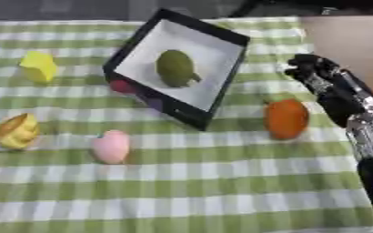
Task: Pick up objects on the table and place them in the box.
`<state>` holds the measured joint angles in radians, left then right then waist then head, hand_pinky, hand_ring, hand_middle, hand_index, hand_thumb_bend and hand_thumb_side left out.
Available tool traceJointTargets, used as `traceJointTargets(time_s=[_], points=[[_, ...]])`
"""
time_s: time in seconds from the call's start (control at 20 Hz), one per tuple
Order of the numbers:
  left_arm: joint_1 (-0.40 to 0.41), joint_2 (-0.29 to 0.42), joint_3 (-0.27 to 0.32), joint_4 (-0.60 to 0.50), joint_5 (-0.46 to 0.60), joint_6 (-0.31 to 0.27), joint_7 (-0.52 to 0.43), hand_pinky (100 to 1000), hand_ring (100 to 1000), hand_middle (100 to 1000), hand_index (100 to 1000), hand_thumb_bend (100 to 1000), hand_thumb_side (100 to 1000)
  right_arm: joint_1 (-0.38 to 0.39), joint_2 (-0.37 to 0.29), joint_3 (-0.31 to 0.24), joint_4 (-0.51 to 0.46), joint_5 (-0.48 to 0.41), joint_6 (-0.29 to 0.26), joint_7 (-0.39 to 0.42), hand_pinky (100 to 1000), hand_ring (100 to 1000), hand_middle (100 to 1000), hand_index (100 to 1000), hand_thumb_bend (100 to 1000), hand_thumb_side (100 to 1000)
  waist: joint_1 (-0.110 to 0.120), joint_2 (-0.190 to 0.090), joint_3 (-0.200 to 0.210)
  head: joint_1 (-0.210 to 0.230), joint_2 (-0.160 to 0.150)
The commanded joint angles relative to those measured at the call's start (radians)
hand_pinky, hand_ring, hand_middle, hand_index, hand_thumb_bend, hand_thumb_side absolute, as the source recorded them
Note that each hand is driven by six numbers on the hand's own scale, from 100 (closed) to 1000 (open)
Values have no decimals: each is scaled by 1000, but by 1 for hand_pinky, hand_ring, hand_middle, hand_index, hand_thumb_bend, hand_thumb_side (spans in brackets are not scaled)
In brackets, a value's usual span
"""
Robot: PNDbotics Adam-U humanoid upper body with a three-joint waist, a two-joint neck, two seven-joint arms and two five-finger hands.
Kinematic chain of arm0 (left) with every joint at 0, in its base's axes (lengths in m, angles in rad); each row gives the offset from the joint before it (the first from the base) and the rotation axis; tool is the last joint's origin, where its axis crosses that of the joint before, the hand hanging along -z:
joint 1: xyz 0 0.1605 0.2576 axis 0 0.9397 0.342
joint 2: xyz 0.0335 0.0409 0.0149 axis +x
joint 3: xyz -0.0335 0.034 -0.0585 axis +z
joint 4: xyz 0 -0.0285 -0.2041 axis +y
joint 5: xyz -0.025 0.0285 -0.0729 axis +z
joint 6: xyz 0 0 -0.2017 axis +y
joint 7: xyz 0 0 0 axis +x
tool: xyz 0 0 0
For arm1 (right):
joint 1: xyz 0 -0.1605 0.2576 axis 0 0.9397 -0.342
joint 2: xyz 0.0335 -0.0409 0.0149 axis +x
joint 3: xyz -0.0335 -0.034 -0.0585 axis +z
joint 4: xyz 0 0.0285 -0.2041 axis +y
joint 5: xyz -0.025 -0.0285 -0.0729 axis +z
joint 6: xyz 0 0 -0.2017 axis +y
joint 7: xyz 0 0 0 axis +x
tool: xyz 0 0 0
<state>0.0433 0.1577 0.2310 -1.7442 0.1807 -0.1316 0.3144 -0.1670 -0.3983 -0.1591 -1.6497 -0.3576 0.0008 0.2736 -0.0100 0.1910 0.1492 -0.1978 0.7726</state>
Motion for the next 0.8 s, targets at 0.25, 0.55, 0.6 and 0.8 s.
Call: traceJointTargets(time_s=[0.25, 0.55, 0.6, 0.8], points=[[-2, 10, 5, -17, -5, 2, 3, 986, 671, 737, 810, 290, 787, -8, -21, -3, -18, -8, -3, 3, 1000, 809, 778, 794, 300, 363, -5, -21, -3, 1, -3], [-2, 10, 5, -18, -5, 3, 5, 985, 670, 737, 810, 290, 787, -8, -24, -2, -19, -9, -4, 3, 1000, 811, 780, 796, 298, 365, -7, -25, -5, 2, -3], [-2, 10, 5, -18, -5, 3, 5, 985, 670, 737, 810, 291, 787, -9, -26, -3, -19, -8, -5, 2, 1000, 814, 785, 799, 298, 365, -7, -26, -5, 2, -3], [0, 11, 6, -18, -6, 3, 6, 985, 670, 737, 810, 291, 786, -21, -59, -10, -40, -5, -19, 5, 1000, 828, 802, 813, 299, 361, -8, -27, -6, 3, -3]])
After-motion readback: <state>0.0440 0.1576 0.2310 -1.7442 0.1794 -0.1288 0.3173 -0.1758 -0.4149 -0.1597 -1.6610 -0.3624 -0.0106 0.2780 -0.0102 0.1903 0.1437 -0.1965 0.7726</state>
